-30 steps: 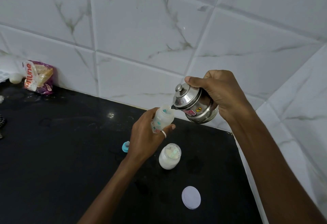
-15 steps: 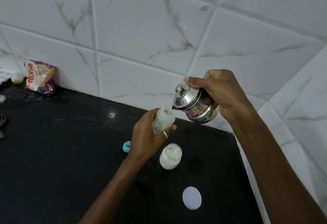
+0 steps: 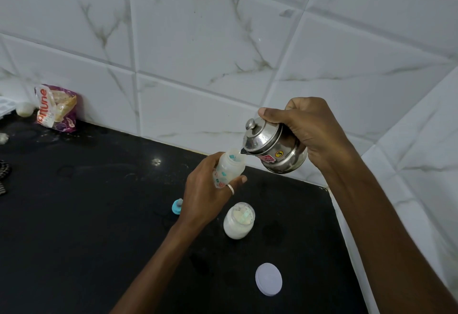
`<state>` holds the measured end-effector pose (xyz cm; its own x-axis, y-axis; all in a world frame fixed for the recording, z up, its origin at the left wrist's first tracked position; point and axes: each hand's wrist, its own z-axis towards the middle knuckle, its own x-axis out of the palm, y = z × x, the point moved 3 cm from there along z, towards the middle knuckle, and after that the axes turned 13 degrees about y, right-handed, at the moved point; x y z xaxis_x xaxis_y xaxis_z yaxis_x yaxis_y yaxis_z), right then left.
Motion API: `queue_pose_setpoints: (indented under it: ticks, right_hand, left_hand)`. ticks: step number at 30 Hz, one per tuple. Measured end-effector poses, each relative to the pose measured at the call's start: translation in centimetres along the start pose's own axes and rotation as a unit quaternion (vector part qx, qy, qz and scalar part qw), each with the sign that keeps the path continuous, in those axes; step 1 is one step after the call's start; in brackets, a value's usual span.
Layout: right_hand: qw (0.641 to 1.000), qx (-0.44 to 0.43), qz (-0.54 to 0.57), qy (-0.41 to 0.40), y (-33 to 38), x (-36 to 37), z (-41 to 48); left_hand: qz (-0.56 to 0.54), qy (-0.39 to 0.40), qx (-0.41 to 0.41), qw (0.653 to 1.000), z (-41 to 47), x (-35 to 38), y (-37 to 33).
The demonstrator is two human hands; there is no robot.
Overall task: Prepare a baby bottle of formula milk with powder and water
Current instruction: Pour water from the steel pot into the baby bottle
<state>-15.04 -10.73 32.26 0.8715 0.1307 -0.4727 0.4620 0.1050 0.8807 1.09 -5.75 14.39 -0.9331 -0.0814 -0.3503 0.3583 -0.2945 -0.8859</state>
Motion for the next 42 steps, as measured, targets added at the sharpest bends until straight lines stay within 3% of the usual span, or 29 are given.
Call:
queue_pose_setpoints:
  ticks: [42]
  right_hand:
    - [1.0,0.001,-0.015,0.01,0.36,0.07,-0.38]
  left_hand:
    - [0.003,-0.001,-0.003,1.0,-0.5,-0.25,-0.16]
